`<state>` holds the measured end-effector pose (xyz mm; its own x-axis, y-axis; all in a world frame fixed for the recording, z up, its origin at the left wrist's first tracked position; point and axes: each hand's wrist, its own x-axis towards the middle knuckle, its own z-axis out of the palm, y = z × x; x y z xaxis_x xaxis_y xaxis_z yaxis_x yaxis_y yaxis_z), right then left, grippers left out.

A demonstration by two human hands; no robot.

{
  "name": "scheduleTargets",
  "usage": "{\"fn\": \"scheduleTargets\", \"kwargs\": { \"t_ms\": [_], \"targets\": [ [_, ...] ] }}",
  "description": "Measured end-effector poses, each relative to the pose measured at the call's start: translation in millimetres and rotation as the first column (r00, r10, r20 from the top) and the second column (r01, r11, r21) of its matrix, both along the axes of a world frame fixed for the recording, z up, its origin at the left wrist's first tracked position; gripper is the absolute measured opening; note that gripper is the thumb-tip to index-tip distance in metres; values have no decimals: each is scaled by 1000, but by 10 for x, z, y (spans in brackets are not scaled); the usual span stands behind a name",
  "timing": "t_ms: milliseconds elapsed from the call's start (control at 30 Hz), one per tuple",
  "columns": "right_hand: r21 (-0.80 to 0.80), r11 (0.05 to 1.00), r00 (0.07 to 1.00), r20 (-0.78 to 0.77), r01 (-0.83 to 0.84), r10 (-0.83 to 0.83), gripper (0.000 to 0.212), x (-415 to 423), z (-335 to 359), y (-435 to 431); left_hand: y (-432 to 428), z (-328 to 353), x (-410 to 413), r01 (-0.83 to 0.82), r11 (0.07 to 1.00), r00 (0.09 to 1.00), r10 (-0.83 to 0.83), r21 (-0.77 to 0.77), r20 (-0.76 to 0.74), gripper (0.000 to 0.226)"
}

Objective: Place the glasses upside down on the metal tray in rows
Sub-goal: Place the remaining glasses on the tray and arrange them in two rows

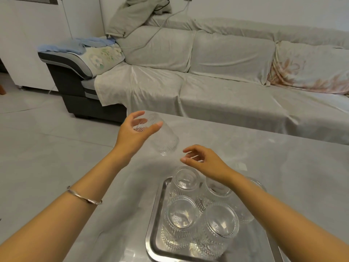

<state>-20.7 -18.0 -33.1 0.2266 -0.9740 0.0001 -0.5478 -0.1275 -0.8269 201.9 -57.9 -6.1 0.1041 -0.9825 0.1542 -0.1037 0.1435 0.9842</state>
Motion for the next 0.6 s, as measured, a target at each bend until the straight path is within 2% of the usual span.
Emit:
{"fn": "scheduleTargets", "kwargs": {
  "t_ms": [67,133,267,400,533,600],
  "targets": [
    [22,997,987,145,73,-75,62,27,147,68,158,182,-9,30,1000,997,-29,5,-74,74],
    [71,995,949,302,76,-94,75,56,306,164,318,333,-53,71,997,987,-70,1,-142,72],
    [125,992,857,512,-11,-55,79,64,598,452,638,510,-238,186,983,952,-181,-4,-245,72],
    [68,996,808,583,55,-84,76,-81,779,750,894,571,-439,312,950,906,-298,-1,-299,76],
    [24,989,795,593,144,-130,70,-303,845,1048,1087,589,-632,396,918,891,-379,22,-249,83],
    [3,981,794,587,192,-157,71,-424,863,1186,1172,559,-727,435,900,882,-420,27,-211,76]
  ]
}}
